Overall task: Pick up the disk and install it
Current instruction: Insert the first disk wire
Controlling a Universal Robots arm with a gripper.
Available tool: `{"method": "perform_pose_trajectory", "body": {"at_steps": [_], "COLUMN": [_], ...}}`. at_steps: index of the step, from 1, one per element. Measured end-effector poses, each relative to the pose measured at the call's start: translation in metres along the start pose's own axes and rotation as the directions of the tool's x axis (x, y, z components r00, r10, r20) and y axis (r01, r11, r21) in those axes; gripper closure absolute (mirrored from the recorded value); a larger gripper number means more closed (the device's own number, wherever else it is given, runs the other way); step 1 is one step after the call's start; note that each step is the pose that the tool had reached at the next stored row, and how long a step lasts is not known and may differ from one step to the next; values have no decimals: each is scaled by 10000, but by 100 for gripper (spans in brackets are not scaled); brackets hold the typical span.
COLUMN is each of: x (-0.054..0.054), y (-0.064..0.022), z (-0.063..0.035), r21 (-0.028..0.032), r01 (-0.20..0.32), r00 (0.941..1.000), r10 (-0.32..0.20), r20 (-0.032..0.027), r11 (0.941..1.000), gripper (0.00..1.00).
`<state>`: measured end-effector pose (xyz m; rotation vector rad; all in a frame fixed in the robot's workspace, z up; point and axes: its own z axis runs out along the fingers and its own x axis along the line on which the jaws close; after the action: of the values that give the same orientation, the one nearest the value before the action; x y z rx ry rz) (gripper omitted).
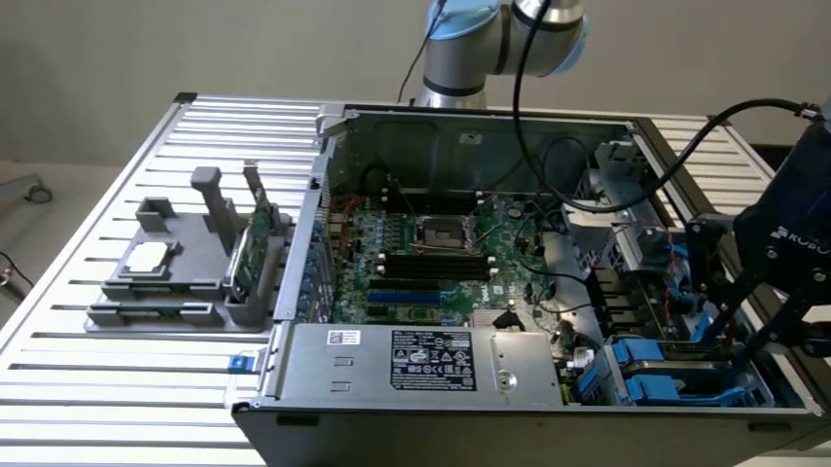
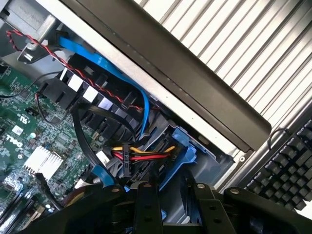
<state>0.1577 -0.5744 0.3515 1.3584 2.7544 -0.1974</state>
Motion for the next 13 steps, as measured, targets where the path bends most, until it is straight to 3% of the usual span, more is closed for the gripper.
{"method": "perform_pose_trajectory", "body": {"at_steps": [9,13], "x": [-81,-110], "y": [-28,-49], "z": [12,17], "r21": [-33,-82], "r01": [-108,-212], "r00": [9999,9996], "r10": [108,210], "r20": [-69,-161], "r11": [9999,9997], "gripper": [69,69]}}
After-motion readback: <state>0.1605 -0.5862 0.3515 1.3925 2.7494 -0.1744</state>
